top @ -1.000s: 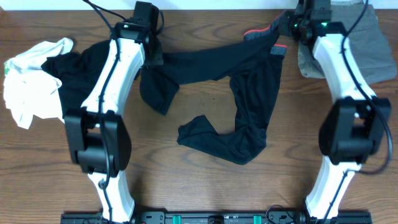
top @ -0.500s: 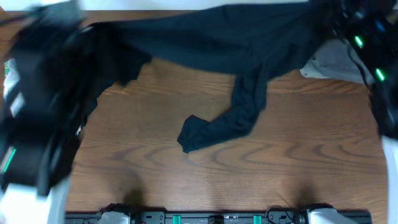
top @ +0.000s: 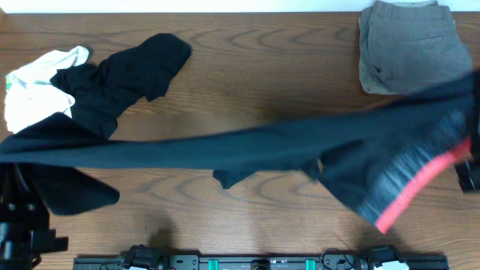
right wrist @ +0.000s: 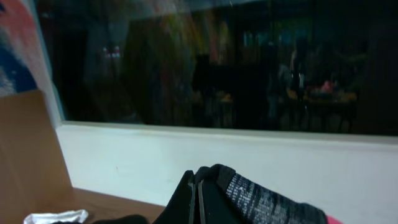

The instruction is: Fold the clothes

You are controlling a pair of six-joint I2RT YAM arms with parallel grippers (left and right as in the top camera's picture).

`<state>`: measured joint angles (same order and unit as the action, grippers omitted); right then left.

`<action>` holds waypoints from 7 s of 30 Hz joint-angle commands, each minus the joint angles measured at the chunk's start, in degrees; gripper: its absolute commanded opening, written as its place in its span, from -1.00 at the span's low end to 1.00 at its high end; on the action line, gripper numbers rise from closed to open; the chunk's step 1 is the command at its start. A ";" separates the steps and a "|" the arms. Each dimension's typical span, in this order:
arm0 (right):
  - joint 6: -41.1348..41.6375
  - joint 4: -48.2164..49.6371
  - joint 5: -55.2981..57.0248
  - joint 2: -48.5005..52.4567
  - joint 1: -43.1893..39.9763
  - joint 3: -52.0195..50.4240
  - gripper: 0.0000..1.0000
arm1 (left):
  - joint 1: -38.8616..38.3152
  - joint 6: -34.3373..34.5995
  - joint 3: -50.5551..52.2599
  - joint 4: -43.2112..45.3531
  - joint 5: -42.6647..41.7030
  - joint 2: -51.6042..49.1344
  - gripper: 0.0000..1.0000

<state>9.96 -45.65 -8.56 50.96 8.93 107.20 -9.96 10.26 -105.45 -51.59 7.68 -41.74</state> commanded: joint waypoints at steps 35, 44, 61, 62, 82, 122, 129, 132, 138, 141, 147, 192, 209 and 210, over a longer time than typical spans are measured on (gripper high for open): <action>8.13 -9.49 8.33 28.15 -0.42 1.88 -0.97 | 0.20 -0.96 -7.41 -12.35 3.72 -29.83 -0.88; 9.75 -8.72 5.07 43.21 -4.33 1.86 -0.97 | 0.20 1.49 -7.37 -14.80 3.72 -48.35 -0.88; 5.57 13.94 -0.11 69.70 -4.74 1.86 -0.98 | 0.68 8.15 -7.37 -9.60 3.48 -73.11 -0.88; 5.55 16.00 -0.57 70.82 -4.57 1.86 -0.98 | 0.68 8.41 -7.37 -9.60 3.48 -73.79 -0.88; 5.68 51.19 5.79 89.05 1.92 1.86 -0.75 | 2.58 10.03 0.02 -4.22 3.52 -81.50 -0.88; 4.13 -14.03 0.35 61.24 -6.08 0.83 0.99 | -6.36 -9.35 7.93 -21.18 -16.94 -69.99 0.76; 2.73 -13.55 0.37 61.33 -6.27 -1.38 0.98 | -1.79 -5.20 12.13 -9.29 -16.83 -69.79 0.66; 2.60 -13.05 0.39 61.57 -6.29 -2.40 0.98 | 3.06 -3.89 11.74 -1.42 -16.63 -69.26 0.55; 2.64 -11.39 0.35 61.66 -6.29 -3.78 0.98 | 10.54 -3.56 11.74 16.39 -16.04 -70.77 0.53; 2.62 -11.37 0.35 61.66 -6.27 -3.82 0.98 | 12.48 -3.56 11.74 21.70 -16.04 -73.13 0.50; 2.62 -11.39 0.35 61.66 -6.27 -3.82 0.98 | 13.92 -4.00 11.74 28.55 -16.06 -79.43 0.48; 2.64 -10.91 -0.76 61.66 -6.23 -3.82 0.97 | 29.07 4.55 11.65 47.89 -9.99 -92.32 0.68; 2.12 -8.33 -1.22 61.66 -6.12 -3.82 0.99 | 27.21 3.41 11.63 22.18 -13.40 -67.76 0.96; 1.97 -8.35 -1.44 61.66 -6.12 -3.82 0.98 | 27.15 3.80 11.63 18.21 -14.97 -66.47 0.96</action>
<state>12.93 -54.11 -9.23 112.03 2.70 103.42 17.34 13.72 -93.82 -29.26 -5.02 -110.74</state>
